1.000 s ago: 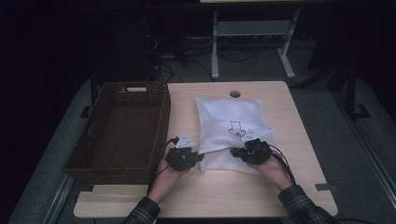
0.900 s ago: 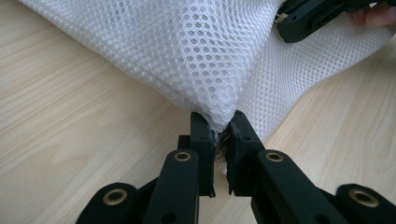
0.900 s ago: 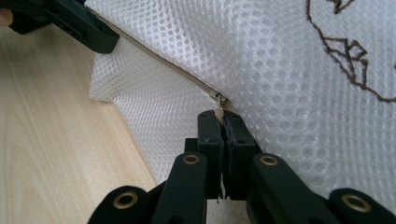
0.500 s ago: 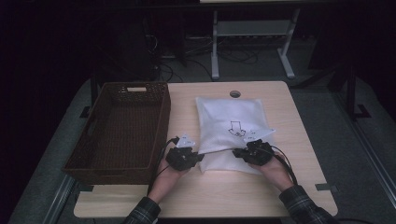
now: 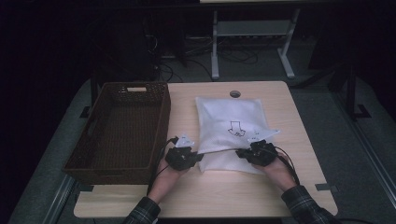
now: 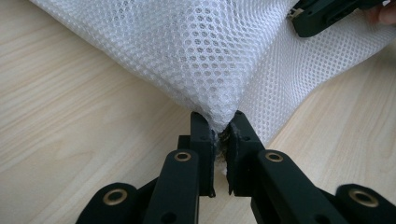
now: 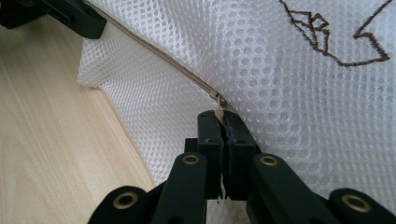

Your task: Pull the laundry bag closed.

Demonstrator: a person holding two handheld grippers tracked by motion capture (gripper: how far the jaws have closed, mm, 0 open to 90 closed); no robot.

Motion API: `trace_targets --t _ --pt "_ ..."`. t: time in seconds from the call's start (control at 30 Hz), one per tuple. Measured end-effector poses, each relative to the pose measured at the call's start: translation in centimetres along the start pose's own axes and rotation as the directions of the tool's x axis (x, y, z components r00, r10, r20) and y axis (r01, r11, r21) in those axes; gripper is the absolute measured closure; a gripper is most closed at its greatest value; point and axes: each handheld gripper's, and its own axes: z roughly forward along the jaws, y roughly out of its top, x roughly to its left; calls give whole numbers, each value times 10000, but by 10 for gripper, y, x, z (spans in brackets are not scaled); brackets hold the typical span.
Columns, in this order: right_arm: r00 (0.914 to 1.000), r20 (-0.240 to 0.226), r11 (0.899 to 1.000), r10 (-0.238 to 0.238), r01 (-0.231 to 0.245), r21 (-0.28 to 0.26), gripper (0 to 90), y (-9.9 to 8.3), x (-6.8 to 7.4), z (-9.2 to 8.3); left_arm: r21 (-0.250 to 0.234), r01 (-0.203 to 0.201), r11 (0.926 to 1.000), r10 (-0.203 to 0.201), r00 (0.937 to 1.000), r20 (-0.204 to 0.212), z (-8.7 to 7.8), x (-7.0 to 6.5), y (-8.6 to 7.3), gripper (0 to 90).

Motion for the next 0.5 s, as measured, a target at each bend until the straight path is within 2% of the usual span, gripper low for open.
trace_targets --t 0.4,0.5 --pt "9999 131 10000 26 -26 -7 868 -4 -4 -7 -16 34 10000 -34 10000 -26 0 0 -1 829" --pt "9997 195 9999 170 -169 -33 868 -8 -6 -11 10 14 10000 -14 10000 -25 0 0 -1 828"
